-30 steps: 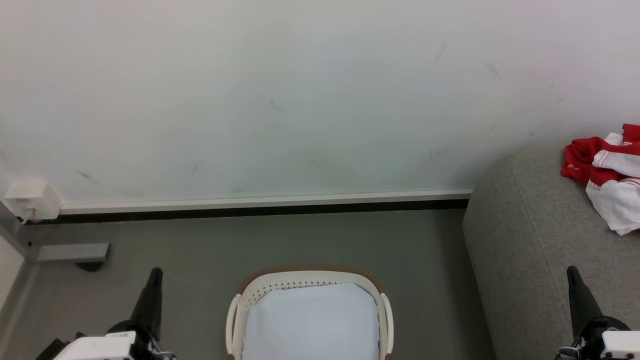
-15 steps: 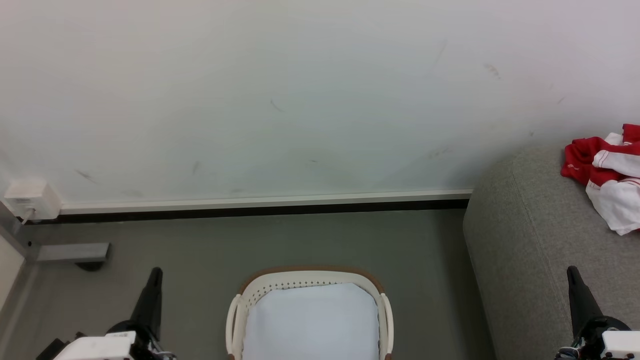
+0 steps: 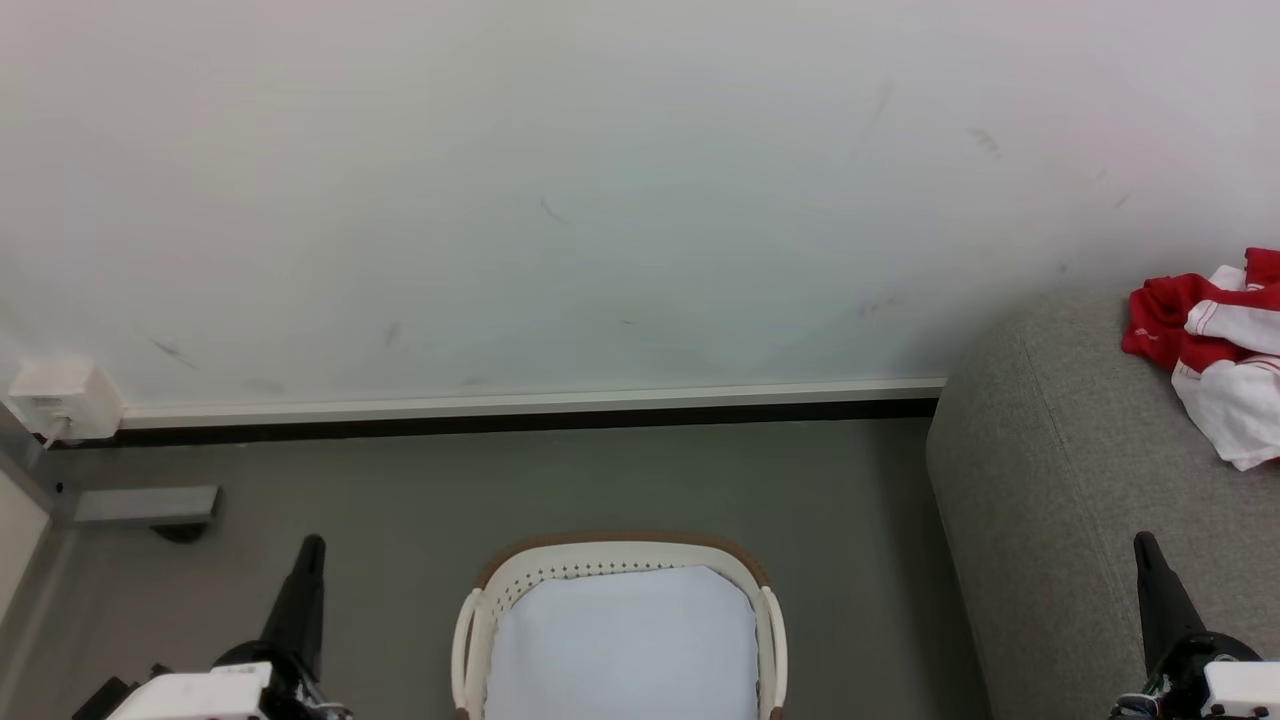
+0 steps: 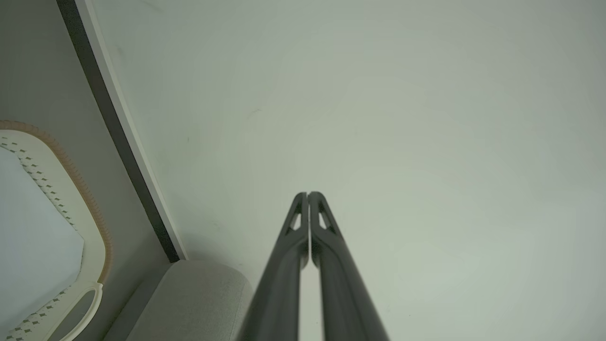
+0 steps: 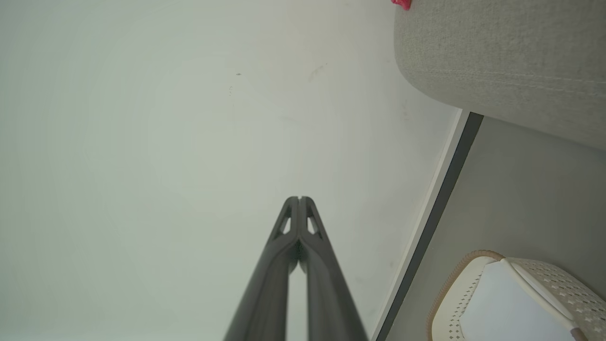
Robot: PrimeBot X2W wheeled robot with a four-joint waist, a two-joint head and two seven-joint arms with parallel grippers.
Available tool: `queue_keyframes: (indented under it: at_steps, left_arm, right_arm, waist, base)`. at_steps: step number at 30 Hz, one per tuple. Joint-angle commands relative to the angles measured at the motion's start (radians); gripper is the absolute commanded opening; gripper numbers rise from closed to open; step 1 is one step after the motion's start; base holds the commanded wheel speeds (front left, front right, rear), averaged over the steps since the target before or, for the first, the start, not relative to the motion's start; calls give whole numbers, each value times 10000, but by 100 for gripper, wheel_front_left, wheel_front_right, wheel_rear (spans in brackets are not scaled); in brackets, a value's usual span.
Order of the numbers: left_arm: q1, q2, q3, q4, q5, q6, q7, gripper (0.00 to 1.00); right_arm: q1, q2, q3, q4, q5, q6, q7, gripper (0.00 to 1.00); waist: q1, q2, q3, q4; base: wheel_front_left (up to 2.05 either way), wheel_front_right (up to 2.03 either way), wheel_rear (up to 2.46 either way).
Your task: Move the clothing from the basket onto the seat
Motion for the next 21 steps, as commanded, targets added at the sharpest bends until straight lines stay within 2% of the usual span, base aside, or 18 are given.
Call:
queue_keyframes:
  at_steps: [1,21]
  left_arm:
    - [-81,20,17,-36,-138,10,40,0]
    - [-80,20,15,-37,-140,10,38,0]
  right_arm:
    - [-133,-77,-38,-44,15,-21,31,0]
    - [-133,-77,-38,-44,15,-21,31,0]
  waist:
    - [0,0,0,0]
    - [0,0,0,0]
  base:
    - [0,0,0]
    - [0,0,0]
